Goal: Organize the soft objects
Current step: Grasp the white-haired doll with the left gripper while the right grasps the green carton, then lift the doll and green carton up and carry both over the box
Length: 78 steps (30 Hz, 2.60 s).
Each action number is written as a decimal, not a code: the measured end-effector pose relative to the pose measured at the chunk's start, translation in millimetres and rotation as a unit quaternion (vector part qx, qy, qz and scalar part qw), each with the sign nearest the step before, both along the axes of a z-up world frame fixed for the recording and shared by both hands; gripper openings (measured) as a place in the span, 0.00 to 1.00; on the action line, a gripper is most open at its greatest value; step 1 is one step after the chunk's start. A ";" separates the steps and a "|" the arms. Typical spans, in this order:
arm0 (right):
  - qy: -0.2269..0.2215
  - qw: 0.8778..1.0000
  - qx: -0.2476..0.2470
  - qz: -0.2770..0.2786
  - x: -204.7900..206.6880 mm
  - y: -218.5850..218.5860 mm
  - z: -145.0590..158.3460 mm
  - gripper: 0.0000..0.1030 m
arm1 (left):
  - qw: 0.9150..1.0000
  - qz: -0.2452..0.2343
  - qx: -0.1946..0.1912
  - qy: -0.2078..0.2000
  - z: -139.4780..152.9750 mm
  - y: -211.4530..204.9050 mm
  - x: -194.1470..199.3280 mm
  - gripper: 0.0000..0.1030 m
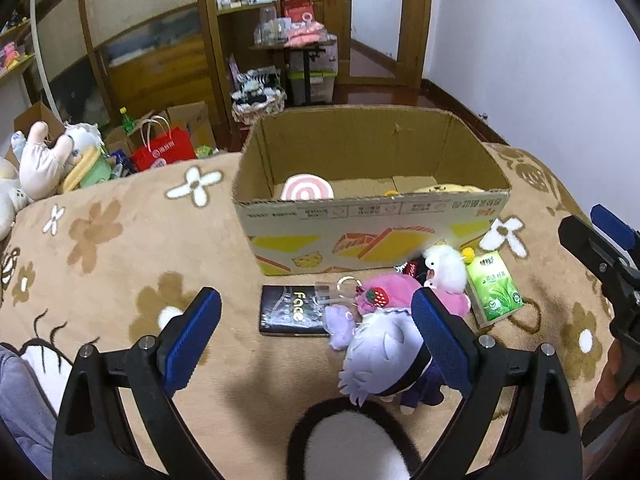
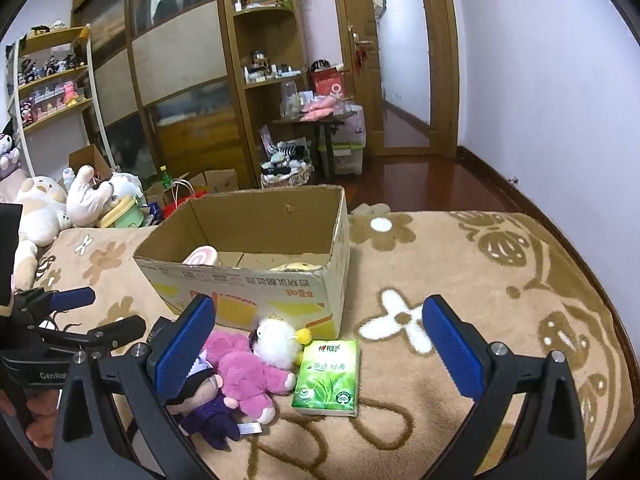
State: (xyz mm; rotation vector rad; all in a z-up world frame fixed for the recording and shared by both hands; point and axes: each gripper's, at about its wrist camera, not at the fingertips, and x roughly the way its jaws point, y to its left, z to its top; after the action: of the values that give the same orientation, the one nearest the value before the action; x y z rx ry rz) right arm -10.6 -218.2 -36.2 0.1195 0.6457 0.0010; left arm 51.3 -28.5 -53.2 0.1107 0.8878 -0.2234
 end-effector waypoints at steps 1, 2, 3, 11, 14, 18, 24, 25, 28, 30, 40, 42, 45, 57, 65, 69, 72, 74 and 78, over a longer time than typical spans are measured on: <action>0.004 1.000 0.001 0.000 1.8 0.3 -2.0 1.00 | 1.000 -0.002 0.000 0.005 -2.9 -2.5 1.5 0.92; 0.007 1.000 0.001 -0.001 3.7 0.0 -4.2 1.00 | 1.000 -0.005 0.002 0.009 -5.8 -5.0 2.5 0.92; 0.013 1.000 -0.001 -0.004 6.4 0.0 -7.1 1.00 | 1.000 -0.009 0.005 0.013 -8.8 -7.8 3.5 0.92; 0.056 0.998 0.019 -0.028 21.6 -8.1 -29.0 1.00 | 0.998 -0.040 0.021 0.039 -27.3 -25.3 5.3 0.92; 0.071 0.997 0.025 -0.029 25.8 -9.9 -36.7 1.00 | 0.997 -0.053 0.020 0.048 -31.8 -29.8 5.3 0.92; 0.090 0.995 0.029 -0.032 30.1 -12.2 -45.1 1.00 | 0.996 -0.063 0.031 0.060 -40.9 -35.7 4.5 0.92; 0.140 0.990 0.026 -0.023 36.5 -8.1 -65.0 0.97 | 0.993 -0.080 0.051 0.074 -54.1 -44.8 3.9 0.92; 0.148 0.988 0.025 -0.021 37.0 -6.5 -68.5 0.97 | 0.992 -0.082 0.054 0.076 -56.8 -46.2 3.9 0.92; 0.166 0.986 0.021 -0.017 39.1 -4.6 -76.2 0.90 | 0.991 -0.084 0.059 0.084 -62.7 -48.5 4.6 0.92; 0.177 0.984 0.020 -0.017 40.7 -3.3 -80.1 0.85 | 0.991 -0.083 0.056 0.090 -65.4 -48.7 5.5 0.92; 0.235 0.971 0.031 -0.007 48.7 -3.4 -107.3 0.66 | 0.989 -0.087 0.027 0.118 -73.4 -44.9 6.8 0.71; 0.243 0.970 0.031 -0.001 51.0 -1.3 -110.8 0.57 | 0.989 -0.088 0.026 0.117 -73.4 -45.0 6.2 0.68; 0.250 0.968 0.018 0.004 52.3 3.2 -113.8 0.57 | 0.989 -0.088 0.022 0.116 -72.9 -45.4 6.4 0.62; 0.239 0.971 0.029 0.003 35.0 3.7 -101.1 0.56 | 0.992 -0.077 0.013 0.095 -61.1 -36.5 0.4 0.59; 0.214 0.976 0.024 -0.003 20.5 6.7 -81.6 0.56 | 0.997 -0.041 -0.005 0.061 -37.0 -12.1 -5.5 0.60; 0.186 0.982 0.017 -0.004 13.3 5.8 -67.3 0.55 | 0.999 -0.021 -0.013 0.030 -21.2 2.1 -11.0 0.60; 0.164 0.986 0.015 -0.001 5.6 8.9 -54.1 0.55 | 1.000 0.013 0.010 -0.010 -5.1 9.3 -18.0 0.60; 0.148 0.989 0.011 0.000 -0.1 10.8 -44.9 0.55 | 0.999 0.024 0.015 -0.030 4.4 15.3 -23.2 0.60; 0.109 0.994 0.005 0.004 -9.0 16.6 -25.9 0.55 | 0.997 0.036 0.008 -0.061 24.7 27.7 -29.7 0.60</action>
State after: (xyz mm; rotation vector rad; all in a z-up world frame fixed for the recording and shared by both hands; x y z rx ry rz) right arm -19.6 -201.6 -62.2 0.1284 0.8635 -0.0011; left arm 21.6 -0.8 -28.5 0.1050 0.7699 -0.1404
